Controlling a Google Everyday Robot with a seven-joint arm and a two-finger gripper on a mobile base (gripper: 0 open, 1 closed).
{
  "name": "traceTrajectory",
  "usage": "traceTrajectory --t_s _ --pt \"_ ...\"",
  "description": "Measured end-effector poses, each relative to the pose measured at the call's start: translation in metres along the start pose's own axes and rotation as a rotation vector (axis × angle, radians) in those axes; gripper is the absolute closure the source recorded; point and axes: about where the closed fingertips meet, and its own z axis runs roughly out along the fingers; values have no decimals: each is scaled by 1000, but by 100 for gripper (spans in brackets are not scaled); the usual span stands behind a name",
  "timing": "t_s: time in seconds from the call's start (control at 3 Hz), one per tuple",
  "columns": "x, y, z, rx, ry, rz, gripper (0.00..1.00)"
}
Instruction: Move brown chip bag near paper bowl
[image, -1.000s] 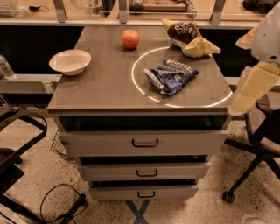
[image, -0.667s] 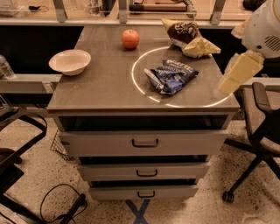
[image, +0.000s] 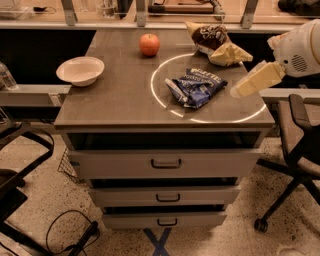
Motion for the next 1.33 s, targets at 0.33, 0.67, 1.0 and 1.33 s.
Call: traceTrajectory --t_s 0.33,0.67,1.0,1.33 --pt "-6 -30 33 72 -217 105 0" --pt "-12 -37 30 105 -223 98 0" --pt "-12 -34 30 95 -218 97 0" --pt "-20 -54 38 118 -244 118 0"
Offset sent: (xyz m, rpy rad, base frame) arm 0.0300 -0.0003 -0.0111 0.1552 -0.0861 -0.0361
